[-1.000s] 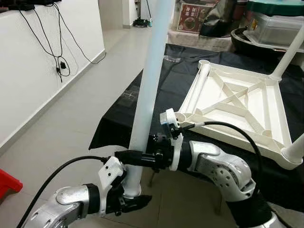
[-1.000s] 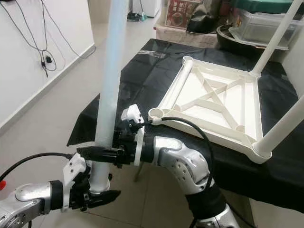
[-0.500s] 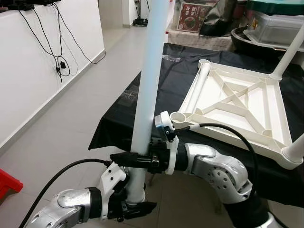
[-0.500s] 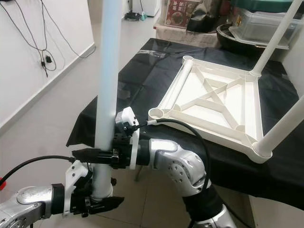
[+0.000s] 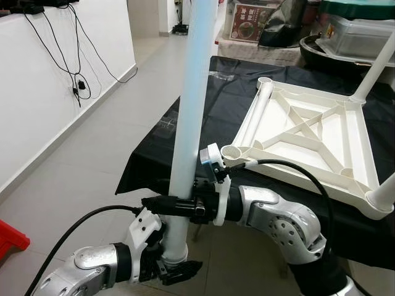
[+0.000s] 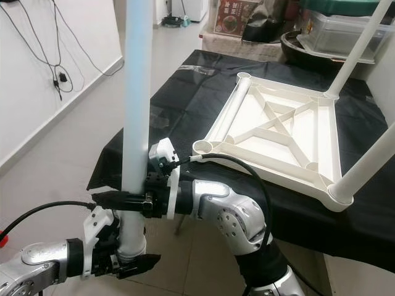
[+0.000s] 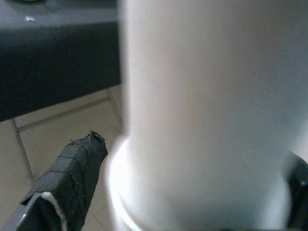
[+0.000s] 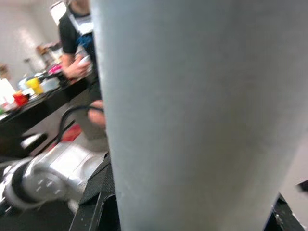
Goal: Building children table
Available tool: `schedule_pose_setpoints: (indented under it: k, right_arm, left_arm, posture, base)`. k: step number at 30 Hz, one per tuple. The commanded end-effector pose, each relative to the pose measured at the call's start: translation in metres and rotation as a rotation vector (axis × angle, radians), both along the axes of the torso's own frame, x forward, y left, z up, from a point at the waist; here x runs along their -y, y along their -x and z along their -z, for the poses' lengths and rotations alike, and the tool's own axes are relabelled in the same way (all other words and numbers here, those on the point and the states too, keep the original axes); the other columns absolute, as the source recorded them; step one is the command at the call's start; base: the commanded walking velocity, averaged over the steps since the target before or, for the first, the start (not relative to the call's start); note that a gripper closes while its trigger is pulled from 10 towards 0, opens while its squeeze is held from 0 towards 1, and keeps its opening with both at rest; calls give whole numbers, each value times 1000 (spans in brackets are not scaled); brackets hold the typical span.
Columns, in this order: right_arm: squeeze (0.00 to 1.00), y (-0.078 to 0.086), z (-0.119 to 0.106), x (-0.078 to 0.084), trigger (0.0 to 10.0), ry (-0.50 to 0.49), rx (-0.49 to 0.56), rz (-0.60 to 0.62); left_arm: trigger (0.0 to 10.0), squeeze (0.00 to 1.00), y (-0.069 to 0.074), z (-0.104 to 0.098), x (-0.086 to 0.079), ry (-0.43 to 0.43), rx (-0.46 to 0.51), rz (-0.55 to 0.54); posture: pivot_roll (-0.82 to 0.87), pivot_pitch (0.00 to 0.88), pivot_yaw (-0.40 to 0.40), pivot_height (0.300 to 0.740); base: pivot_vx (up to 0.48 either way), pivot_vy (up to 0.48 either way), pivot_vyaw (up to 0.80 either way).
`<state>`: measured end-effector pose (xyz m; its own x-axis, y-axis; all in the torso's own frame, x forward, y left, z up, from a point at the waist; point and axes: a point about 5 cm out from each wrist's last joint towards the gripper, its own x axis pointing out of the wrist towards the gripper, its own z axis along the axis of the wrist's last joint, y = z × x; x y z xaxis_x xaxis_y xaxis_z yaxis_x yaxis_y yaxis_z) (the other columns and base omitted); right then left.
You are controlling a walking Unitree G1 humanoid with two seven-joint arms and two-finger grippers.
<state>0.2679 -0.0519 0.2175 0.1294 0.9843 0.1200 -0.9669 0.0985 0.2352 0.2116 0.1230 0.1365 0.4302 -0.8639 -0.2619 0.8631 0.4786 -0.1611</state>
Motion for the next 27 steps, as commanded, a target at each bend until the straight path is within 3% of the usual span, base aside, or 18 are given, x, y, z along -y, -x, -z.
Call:
schedule_pose_setpoints:
  k: [1,2,3,5,6,7,8,9,10,12,14,15,17,20,27]
  right_arm:
    - [0,-11,-7,10,0,-14,37,81]
    - [0,-11,-7,10,0,-14,37,81]
    - [0,-21,-9,18,0,-17,58,165]
    - [0,-27,-10,24,0,-19,73,221]
    - [0,-39,-13,34,0,-25,87,339]
    - [0,-39,-13,34,0,-25,87,339]
    - [0,-57,-19,54,0,-52,104,563]
    - [0,-57,-19,54,0,-52,104,563]
    - [0,-71,-25,75,10000,-67,141,793]
    - [0,-71,-25,75,10000,-67,141,793]
    - [0,-80,-33,107,10000,-104,195,1128]
    - [0,-80,-33,107,10000,-104,195,1128]
    - [0,-79,-35,122,10000,-131,202,1305]
    - [0,-77,-34,124,10000,-149,195,1369]
    - [0,-78,-32,117,10000,-161,202,1372]
  left_arm:
    - [10000,1000,-3,1,-1,-9,20,-50]
    - [10000,1000,-3,1,-1,-9,20,-50]
    - [10000,478,-5,0,-1,-13,53,-94]
    - [10000,478,-7,-1,-1,-16,76,-124]
    - [10000,0,-12,-5,-3,-5,121,-208]
    - [10000,0,-12,-5,-3,-5,121,-208]
    - [10000,0,-20,-11,-6,9,197,-345]
    - [10000,0,-20,-11,-6,9,197,-345]
    - [10000,0,-27,-18,-11,47,242,-495]
    - [10000,0,-27,-18,-11,47,242,-495]
    - [10000,0,-35,-27,-17,95,302,-704]
    - [10000,0,-35,-27,-17,95,302,-704]
    - [10000,0,-37,-33,-19,127,330,-805]
    - [10000,0,-39,-36,-15,143,349,-840]
    - [10000,0,-39,-36,-11,147,361,-844]
  posture:
    - [109,93,-33,740]
    - [109,93,-33,740]
    - [110,88,-33,740]
    - [111,88,-33,740]
    - [112,80,-36,740]
    - [112,80,-36,740]
    - [111,78,-39,740]
    - [111,78,-39,740]
    - [109,75,-37,740]
    - [109,75,-37,740]
    - [108,56,-40,740]
    - [108,56,-40,740]
    - [110,50,-43,740]
    - [113,40,-50,740]
    - [116,39,-51,740]
  base:
    - [0,0,0]
    - [0,0,0]
    - [0,0,0]
    - [0,0,0]
    - [0,0,0]
    - [0,0,0]
    - [0,0,0]
    - [0,0,0]
    - [0,0,0]
    - [0,0,0]
    - [0,0,0]
    - [0,0,0]
    - [120,0,0]
    - [278,0,0]
    - [309,0,0]
